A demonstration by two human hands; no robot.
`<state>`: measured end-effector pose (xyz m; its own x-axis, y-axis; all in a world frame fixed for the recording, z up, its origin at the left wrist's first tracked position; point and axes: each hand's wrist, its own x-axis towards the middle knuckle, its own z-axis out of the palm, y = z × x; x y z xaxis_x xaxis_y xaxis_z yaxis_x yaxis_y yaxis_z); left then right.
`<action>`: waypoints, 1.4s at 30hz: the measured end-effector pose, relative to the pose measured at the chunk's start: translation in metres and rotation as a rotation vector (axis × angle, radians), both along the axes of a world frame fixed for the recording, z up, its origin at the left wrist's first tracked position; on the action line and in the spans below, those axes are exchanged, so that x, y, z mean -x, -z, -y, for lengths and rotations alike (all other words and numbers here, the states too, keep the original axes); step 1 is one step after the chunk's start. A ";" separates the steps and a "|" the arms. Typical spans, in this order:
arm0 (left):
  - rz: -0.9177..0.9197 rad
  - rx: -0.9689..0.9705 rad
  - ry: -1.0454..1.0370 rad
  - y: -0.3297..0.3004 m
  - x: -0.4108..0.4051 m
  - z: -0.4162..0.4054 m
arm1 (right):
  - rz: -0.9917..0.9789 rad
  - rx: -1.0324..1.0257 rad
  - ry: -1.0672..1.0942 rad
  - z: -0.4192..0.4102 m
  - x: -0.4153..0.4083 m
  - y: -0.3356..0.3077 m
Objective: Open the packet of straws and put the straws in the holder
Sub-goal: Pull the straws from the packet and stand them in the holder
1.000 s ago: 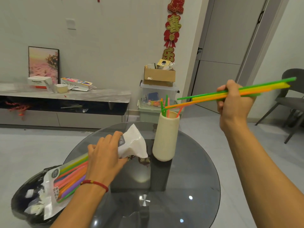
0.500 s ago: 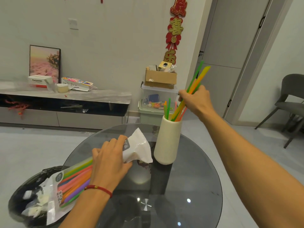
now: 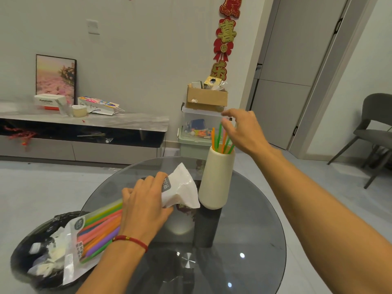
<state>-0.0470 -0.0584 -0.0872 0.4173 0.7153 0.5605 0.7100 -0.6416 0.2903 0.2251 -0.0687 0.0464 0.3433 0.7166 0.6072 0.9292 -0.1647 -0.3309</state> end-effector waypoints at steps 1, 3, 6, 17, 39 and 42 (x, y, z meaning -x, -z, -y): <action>0.000 -0.005 0.002 0.000 -0.001 0.001 | -0.002 0.035 -0.028 0.002 0.001 0.004; 0.003 -0.016 0.009 -0.001 -0.002 0.002 | -0.034 0.027 -0.070 0.008 0.004 0.007; 0.017 -0.026 0.017 -0.002 -0.001 0.005 | -0.050 -0.146 -0.113 0.020 0.013 0.002; -0.048 -0.085 0.138 -0.006 0.000 0.013 | -0.565 0.047 -0.420 0.098 0.084 0.101; -0.268 -0.005 0.262 0.009 -0.004 0.017 | -1.008 0.394 -0.766 0.098 0.073 0.134; -0.272 -0.006 0.263 0.009 0.000 0.014 | -0.951 0.484 -0.840 0.099 0.066 0.137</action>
<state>-0.0473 -0.0724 -0.0962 0.7204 0.5612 0.4075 0.5717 -0.8132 0.1093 0.1588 -0.1680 -0.0907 -0.1572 0.9875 0.0119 0.2523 0.0518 -0.9663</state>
